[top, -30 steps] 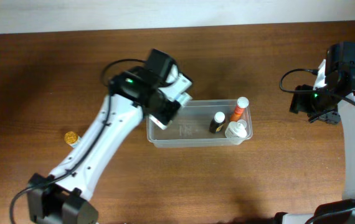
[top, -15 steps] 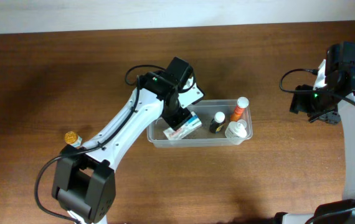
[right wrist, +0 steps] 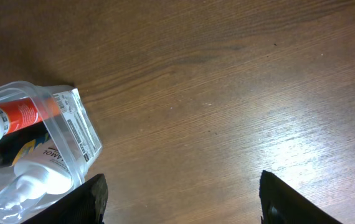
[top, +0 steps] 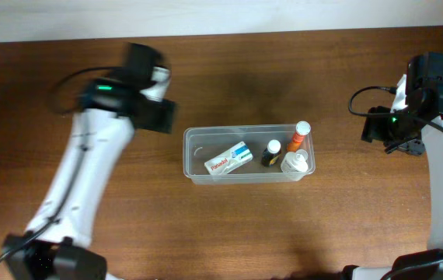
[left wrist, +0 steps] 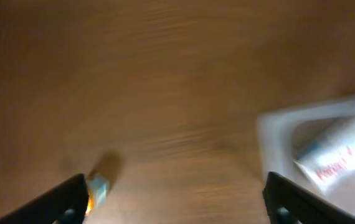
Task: Pack container
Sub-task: 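Reach the left gripper to the gold-lidded jar and grasp it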
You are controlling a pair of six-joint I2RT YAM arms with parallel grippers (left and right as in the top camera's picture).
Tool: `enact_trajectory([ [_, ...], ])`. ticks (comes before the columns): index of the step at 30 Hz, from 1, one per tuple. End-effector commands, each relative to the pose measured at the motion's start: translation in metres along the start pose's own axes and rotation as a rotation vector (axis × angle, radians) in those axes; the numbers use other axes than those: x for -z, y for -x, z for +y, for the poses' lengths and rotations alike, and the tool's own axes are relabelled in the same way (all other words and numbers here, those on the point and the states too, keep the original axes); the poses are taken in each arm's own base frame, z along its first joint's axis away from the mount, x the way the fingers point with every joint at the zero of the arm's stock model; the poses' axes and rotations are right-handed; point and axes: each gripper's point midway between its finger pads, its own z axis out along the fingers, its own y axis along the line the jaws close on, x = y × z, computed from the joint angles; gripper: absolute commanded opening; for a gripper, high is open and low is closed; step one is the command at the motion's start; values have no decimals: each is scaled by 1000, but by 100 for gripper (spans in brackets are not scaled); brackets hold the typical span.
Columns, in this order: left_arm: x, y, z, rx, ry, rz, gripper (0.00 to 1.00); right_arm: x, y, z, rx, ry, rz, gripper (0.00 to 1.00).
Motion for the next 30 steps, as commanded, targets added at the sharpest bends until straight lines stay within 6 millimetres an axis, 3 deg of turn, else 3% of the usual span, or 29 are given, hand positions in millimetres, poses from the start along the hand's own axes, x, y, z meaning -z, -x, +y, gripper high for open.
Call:
enact_trajectory([
  [1, 0, -12, 58, 375, 39, 28, 97, -2, 0, 0, 6, 5, 6, 70],
  [6, -31, -51, 112, 554, 65, 128, 99, -2, 0, 0, 6, 4, 6, 70],
  [11, -75, -98, 137, 646, 94, 252, 99, -2, 0, 0, 6, 5, 6, 70],
  [17, -117, -149, 140, 700, 97, 422, 99, -2, 0, 0, 6, 4, 6, 70],
  [20, -132, -163, 137, 703, 93, 476, 99, -2, 0, 0, 6, 5, 6, 70],
  [24, -141, -167, 131, 708, 64, 504, 99, -2, 0, 0, 6, 4, 6, 70],
  [26, -142, -166, 130, 710, 56, 501, 93, -2, 0, 0, 6, 5, 6, 70],
  [30, -143, -165, 131, 710, 56, 493, 62, -2, 0, 0, 6, 4, 6, 70],
])
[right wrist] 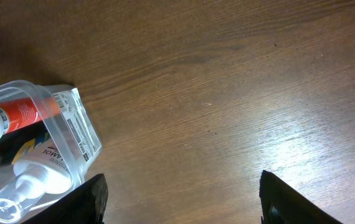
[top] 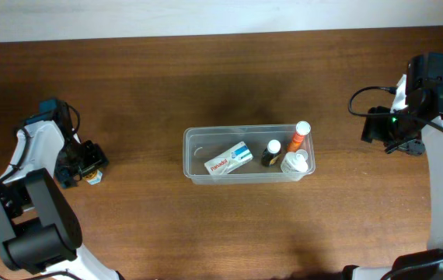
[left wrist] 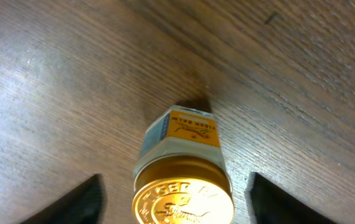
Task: Pack container
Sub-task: 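Reach the left gripper to the gold-lidded jar and grasp it, then lower the jar into the container's left end and release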
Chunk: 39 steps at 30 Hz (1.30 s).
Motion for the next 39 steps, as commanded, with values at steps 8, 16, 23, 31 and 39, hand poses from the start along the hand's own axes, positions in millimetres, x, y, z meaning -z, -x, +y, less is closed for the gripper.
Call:
enact_trajectory([
  [8, -4, -1, -2, 7, -17, 12, 36, -2, 0, 0, -1, 5, 6, 70],
  [16, 14, 2, -8, -10, -21, -8, 28, -2, 0, 0, -1, 4, 6, 70],
  [23, 95, 5, -63, -162, -87, -208, 28, -2, -1, 0, -1, 4, 6, 70],
  [31, 201, -50, -193, -646, -267, -561, 28, -2, 0, 0, -1, 5, 5, 70],
  [39, 176, -130, -273, -957, -270, -534, 27, -2, 0, 0, -1, 4, 6, 70],
])
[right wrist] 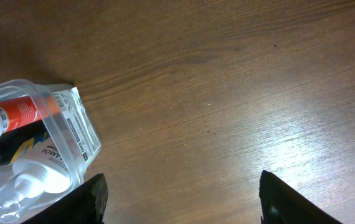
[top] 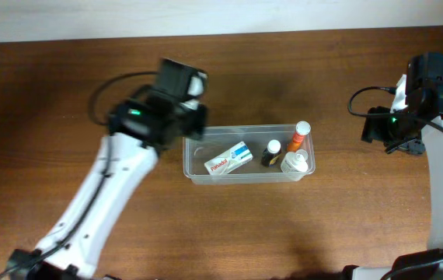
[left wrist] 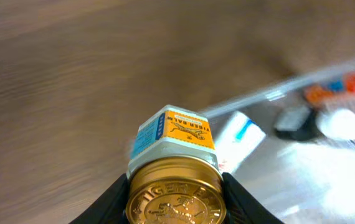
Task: Pack container
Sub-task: 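Lower the jar into the container's left end and release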
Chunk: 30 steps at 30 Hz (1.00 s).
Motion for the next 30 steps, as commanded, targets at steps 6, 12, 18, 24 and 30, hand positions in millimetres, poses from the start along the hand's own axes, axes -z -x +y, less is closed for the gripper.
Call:
enact_trajectory([
  [6, -73, -41, -16, -81, 38, 221, 27, -1, 0, 0, -5, 5, 6, 70],
  [12, -97, -59, -4, -60, 61, 312, 32, -1, 0, 0, -5, 5, 6, 70],
  [18, -98, -63, -3, -62, 64, 330, 59, -1, 0, 0, -5, 4, 6, 70],
  [24, -91, -62, -3, -62, 64, 326, 62, -1, -1, 0, 8, 5, 10, 70],
  [30, -43, -28, 25, 0, 102, 173, 63, 0, 0, 5, 32, 34, 0, 70],
])
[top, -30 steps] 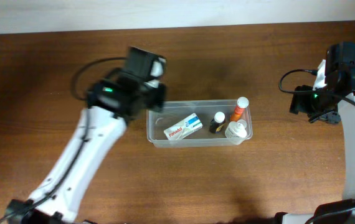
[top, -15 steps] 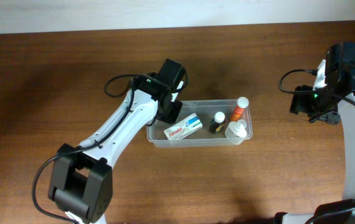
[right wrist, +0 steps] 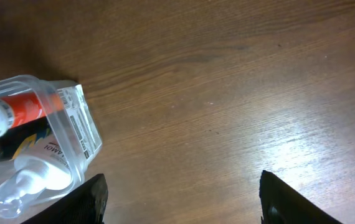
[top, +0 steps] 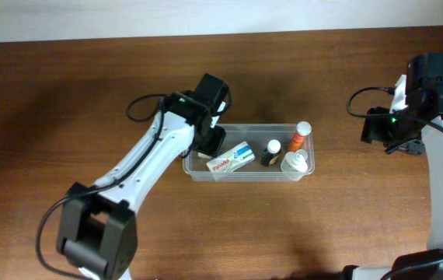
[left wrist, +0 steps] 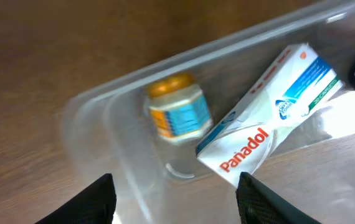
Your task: Pack container
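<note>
The clear plastic container (top: 249,176) sits mid-table. A small gold-lidded jar with an orange and blue label (left wrist: 177,112) rests inside its left end, beside a white Panadol box (left wrist: 268,118). My left gripper (left wrist: 177,208) hovers open just above that end, holding nothing. In the overhead view the left gripper (top: 210,141) covers the jar. Further right in the container are a dark bottle (top: 270,152), an orange tube (top: 298,138) and a white bottle (top: 295,162). My right gripper (right wrist: 180,205) is open over bare wood to the right of the container.
The container's right corner with its barcode label (right wrist: 71,124) shows at the left of the right wrist view. Brown wooden table (top: 346,225) surrounds the container on all sides. The right arm (top: 439,155) stands along the right edge.
My left gripper was shut on the jar just left of the container. Now the jar is inside the container's left end and the gripper is open above it. The right arm has not moved.
My left gripper was open over the table left of the container, the jar standing on the wood. Then its open jaws flanked the jar at the far left. Then it held the jar near the container. Now the jar is released inside.
</note>
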You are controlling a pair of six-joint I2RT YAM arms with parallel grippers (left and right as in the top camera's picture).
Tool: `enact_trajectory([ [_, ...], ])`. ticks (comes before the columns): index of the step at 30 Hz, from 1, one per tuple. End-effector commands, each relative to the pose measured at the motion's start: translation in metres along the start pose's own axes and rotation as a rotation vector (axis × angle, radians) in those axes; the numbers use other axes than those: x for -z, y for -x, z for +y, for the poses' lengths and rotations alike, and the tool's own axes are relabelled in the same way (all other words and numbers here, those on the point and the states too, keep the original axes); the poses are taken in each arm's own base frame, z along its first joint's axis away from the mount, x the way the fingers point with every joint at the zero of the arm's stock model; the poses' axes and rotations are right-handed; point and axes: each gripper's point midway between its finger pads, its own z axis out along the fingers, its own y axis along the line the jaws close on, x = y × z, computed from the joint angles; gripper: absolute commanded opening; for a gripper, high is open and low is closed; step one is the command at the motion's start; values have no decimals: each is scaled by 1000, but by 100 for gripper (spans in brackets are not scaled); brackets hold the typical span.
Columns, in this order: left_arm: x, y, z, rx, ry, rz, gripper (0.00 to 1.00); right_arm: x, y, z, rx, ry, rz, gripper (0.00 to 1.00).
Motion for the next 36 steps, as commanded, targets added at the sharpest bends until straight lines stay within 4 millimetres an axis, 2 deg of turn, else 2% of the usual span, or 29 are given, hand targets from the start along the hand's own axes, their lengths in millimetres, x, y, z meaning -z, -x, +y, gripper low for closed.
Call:
enact_trajectory([
  [1, 61, 20, 39, 79, 49, -182, 64, 1, 2, 4, 18, 21, -13, 71],
  [4, 101, 29, 85, 189, 87, -317, 70, 8, 9, 17, 82, 55, -65, 74],
  [5, 108, 30, 96, 217, 97, -342, 71, 11, 11, 22, 101, 66, -83, 75],
  [6, 120, 30, 117, 264, 116, -381, 73, 15, 17, 30, 121, 75, -120, 77],
  [8, 131, 28, 145, 337, 139, -421, 83, 19, 28, 41, 163, 88, -177, 82],
  [9, 134, 27, 157, 365, 143, -431, 96, 21, 34, 47, 182, 95, -206, 86],
  [10, 135, 24, 169, 396, 149, -437, 99, 22, 42, 53, 193, 104, -238, 91],
  [12, 134, 18, 191, 444, 169, -433, 99, 23, 55, 62, 208, 117, -291, 98],
  [17, 134, 3, 226, 527, 210, -423, 99, 31, 83, 72, 215, 136, -408, 98],
  [20, 136, -1, 236, 541, 235, -425, 99, 34, 85, 74, 254, 140, -426, 98],
  [24, 145, -18, 235, 559, 233, -400, 99, 42, 71, 72, 263, 144, -403, 98],
  [29, 180, -33, 225, 549, 248, -470, 100, 82, 51, 60, 206, 132, -484, 98],
  [32, 202, -47, 216, 545, 254, -542, 99, 106, 32, 53, 204, 139, -564, 98],
  [33, 209, -58, 206, 537, 243, -591, 99, 115, 16, 46, 198, 128, -609, 98],
  [36, 214, -86, 187, 555, 220, -680, 99, 121, -19, 33, 188, 120, -691, 98],
])
